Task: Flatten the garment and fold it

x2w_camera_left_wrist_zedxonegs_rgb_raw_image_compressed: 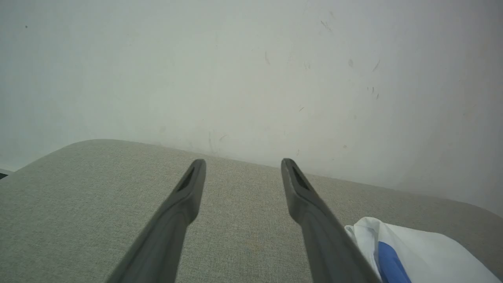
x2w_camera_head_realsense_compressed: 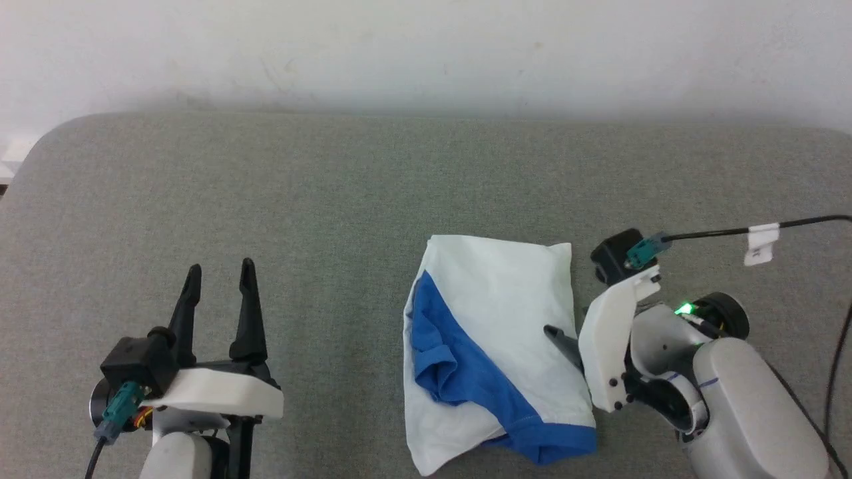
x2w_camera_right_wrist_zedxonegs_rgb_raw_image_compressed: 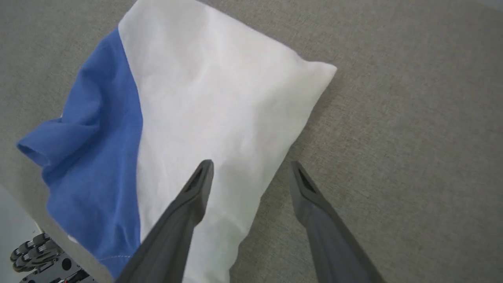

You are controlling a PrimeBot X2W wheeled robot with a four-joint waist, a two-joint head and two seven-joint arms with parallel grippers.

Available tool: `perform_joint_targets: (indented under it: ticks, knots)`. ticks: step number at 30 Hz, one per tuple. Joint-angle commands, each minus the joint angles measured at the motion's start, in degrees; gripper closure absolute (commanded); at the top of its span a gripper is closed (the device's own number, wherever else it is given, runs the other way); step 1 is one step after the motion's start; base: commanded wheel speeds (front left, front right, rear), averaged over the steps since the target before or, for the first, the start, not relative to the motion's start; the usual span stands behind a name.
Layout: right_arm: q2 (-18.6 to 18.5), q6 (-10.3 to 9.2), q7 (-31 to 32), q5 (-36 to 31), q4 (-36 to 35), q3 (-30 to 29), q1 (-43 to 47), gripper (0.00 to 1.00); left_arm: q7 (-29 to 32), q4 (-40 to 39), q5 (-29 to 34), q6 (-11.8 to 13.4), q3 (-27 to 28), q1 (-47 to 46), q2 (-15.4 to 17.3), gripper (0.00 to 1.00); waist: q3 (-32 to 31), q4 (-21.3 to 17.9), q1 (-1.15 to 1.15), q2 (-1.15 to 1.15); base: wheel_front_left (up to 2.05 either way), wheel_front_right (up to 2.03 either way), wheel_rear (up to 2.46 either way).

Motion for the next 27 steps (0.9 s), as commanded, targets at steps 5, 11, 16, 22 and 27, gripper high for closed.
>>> perform_joint_targets:
  ticks: [5, 11, 16, 22, 27]
  knots:
    - [2.47, -0.04, 1.02, -3.4, 2.49, 0.9, 1.91, 0.0, -0.27, 0.04, 0.47, -0.49, -0.59, -0.2, -0.11, 0.0, 1.63, 1.2, 0.0, 0.01, 0.0, 0.0, 0.0]
    - [3.67, -0.04, 0.42, -6.4, 9.65, 1.3, 1.9, 0.0, -0.27, 0.31, 0.41, -0.56, -0.53, -0.36, -0.1, 0.0, 2.36, 2.2, 0.0, 0.01, 0.0, 0.0, 0.0]
    - [4.12, -0.04, -0.77, -6.86, 13.57, 2.01, 1.32, 0.0, -0.27, 0.39, 0.44, -0.47, -0.29, -0.31, -0.04, 0.0, 2.51, 2.17, 0.0, 0.01, 0.0, 0.0, 0.0]
    - [3.13, -0.04, -3.63, -5.08, 15.34, 5.54, -1.1, 1.0, -0.27, 0.26, 0.57, -0.21, -0.06, -0.17, 0.05, 0.0, 2.22, 0.5, 0.0, 0.01, 0.0, 0.0, 0.0]
    - [-1.42, -0.04, -4.48, -1.44, 11.61, 12.23, -3.76, 1.0, -0.27, -0.57, 0.37, 0.03, 0.7, 0.65, 0.36, 0.0, 2.79, -4.62, 0.0, 0.01, 0.0, 0.0, 0.0]
